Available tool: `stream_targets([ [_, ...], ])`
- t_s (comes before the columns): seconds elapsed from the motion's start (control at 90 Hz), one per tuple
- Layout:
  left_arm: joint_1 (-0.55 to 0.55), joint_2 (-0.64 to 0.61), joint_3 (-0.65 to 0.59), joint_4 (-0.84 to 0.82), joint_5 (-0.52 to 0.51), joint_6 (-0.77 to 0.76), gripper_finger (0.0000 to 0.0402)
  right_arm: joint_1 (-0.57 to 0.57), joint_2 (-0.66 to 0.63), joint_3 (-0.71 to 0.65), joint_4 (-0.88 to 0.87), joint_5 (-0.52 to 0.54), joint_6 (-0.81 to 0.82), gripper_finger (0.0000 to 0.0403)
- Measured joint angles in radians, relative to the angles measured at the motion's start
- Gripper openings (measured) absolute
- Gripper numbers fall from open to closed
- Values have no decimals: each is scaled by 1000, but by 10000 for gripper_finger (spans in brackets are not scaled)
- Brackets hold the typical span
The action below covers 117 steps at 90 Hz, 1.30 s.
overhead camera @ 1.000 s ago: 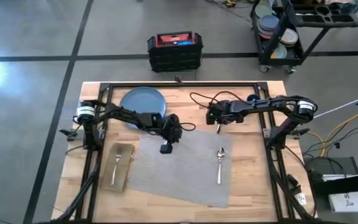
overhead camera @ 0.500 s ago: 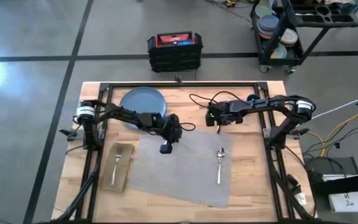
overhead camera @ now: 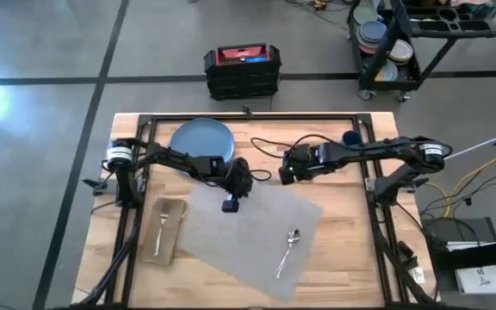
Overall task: Set table place
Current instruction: Put the silver table knife to the left of the silver spoon on the gray table mat
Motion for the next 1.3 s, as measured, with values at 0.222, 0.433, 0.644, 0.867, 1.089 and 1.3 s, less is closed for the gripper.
stream_targets([
  [0.222, 0, 0, 0, 0, -1, 3, 0, 29, 3, -45, 32, -26, 51, 0],
  [0.433, 1, 0, 0, 0, 0, 19, 0, 51, 46, -64, 131, -30, 52, 0],
  [0.644, 3, 0, 0, 0, 0, 25, 1, 55, 140, -65, 278, -135, 1, 0],
  [0.867, 4, 0, 0, 0, 0, 25, 1, 85, 168, -66, 294, -152, 1, 0],
  [1.089, 4, 0, 0, 1, -1, 25, 1, 84, 167, -67, 305, -143, -43, 0],
  [1.3, 4, 0, 0, 4, -2, 25, 1, 84, 199, -67, 341, -134, -65, 0],
])
